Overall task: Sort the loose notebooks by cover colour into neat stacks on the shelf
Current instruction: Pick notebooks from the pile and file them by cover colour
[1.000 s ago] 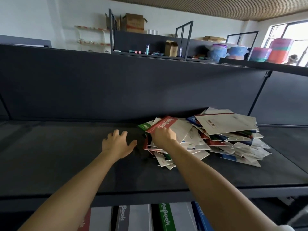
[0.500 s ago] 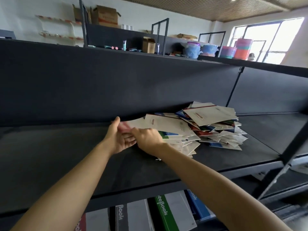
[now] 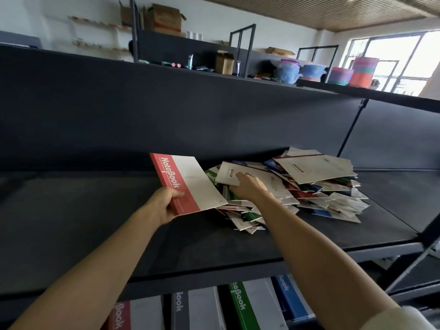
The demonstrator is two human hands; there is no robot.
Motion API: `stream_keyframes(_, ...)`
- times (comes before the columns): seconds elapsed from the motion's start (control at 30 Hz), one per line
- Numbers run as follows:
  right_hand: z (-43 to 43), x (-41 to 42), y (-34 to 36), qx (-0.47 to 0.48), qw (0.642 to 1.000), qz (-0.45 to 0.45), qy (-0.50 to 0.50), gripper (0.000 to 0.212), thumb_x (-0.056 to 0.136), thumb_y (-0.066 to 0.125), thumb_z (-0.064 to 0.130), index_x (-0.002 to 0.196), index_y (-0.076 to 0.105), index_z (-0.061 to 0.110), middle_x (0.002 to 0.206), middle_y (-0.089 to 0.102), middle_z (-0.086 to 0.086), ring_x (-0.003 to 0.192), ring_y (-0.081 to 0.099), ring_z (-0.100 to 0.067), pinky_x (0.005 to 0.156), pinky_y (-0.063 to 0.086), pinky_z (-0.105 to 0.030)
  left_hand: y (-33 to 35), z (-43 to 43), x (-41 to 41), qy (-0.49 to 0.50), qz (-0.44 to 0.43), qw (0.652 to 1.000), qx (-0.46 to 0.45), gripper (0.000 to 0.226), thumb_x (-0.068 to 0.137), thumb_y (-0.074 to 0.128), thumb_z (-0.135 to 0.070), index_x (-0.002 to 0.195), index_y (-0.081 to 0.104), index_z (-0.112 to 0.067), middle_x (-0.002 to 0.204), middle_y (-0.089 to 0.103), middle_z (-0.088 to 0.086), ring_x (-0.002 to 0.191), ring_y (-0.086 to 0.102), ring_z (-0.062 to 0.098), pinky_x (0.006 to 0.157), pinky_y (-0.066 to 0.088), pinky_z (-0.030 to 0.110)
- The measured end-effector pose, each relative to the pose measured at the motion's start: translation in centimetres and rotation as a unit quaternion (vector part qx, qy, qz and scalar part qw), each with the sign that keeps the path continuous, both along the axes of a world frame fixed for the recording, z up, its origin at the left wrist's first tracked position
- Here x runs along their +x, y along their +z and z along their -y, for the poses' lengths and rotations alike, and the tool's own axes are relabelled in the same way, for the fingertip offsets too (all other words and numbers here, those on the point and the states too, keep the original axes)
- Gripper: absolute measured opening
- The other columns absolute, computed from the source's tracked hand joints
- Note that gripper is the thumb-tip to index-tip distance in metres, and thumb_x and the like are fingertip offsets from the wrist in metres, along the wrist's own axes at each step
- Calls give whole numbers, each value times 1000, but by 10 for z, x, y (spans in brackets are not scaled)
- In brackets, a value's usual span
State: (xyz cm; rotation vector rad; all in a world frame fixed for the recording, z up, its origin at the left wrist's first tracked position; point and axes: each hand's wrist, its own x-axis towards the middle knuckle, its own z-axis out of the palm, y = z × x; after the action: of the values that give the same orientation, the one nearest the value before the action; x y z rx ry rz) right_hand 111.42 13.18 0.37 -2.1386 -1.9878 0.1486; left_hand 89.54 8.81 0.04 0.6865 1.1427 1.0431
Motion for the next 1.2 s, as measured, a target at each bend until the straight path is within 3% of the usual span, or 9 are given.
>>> stream_keyframes(0.17,-10,2,1,14,995,92,-27,45,94,48,46,123,53,12,116,61,-10,104,59,-29,75,45,-31,-1,0,-2,16,5,1000,4,29,91,47,4,117,49,-9,96,62,9,93,59,27,82,47,42)
stream_keyframes(0.27,-8,-2,-2,49,969,240,25,31,100,41,21,125,51,6,116,62,-11,103,62,-27,76,50,-33,-3,2,-1,29,1,1000,-3,29,91,49,2,117,48,-10,95,61,9,88,59,25,82,47,41)
stream_keyframes(0.37,-7,-3,0,50,966,253,31,29,94,43,2,122,51,2,117,62,-12,105,63,-28,78,52,-33,-5,6,-1,42,1,999,-1,30,92,48,3,118,48,-11,93,61,8,88,58,26,82,46,41)
stream_keyframes(0.53,0,-32,50,76,994,63,51,32,91,48,7,122,56,8,115,62,-15,107,60,-35,77,48,-37,-2,10,-7,60,16,998,7,44,91,49,5,132,41,-9,110,56,10,111,53,30,85,43,41)
stream_keyframes(0.7,6,-54,118,202,965,-165,39,32,90,40,4,120,50,10,108,54,-14,94,54,-34,73,44,-35,4,14,-3,66,14,998,9,38,95,52,-18,132,44,-10,105,60,11,98,56,27,81,44,41)
stream_keyframes(0.83,-9,-48,91,119,941,-317,-19,10,86,41,1,83,48,8,92,47,-12,77,45,-25,52,35,-25,4,17,-5,71,5,997,11,43,97,50,-28,135,41,-11,123,57,15,108,55,31,84,44,43)
stream_keyframes(0.97,-5,-59,32,32,938,-340,-58,21,86,45,-1,102,59,-3,91,50,-13,78,48,-22,56,38,-25,4,19,0,14,14,999,37,29,99,44,-26,126,46,-15,101,62,8,91,59,26,79,45,43)
stream_keyframes(1.07,-1,-69,18,5,958,-285,-11,21,87,46,4,105,58,2,91,56,-12,76,54,-25,52,42,-24,3,18,6,6,-15,999,48,21,98,48,-16,118,44,-18,95,60,5,83,59,23,70,46,40)
stream_keyframes(1.2,-9,-32,15,10,997,-29,-72,46,91,46,19,136,40,12,140,39,-17,129,36,-37,102,36,-48,-2,17,10,0,-9,999,51,23,97,49,-13,118,44,-18,99,61,5,86,59,23,69,47,40)
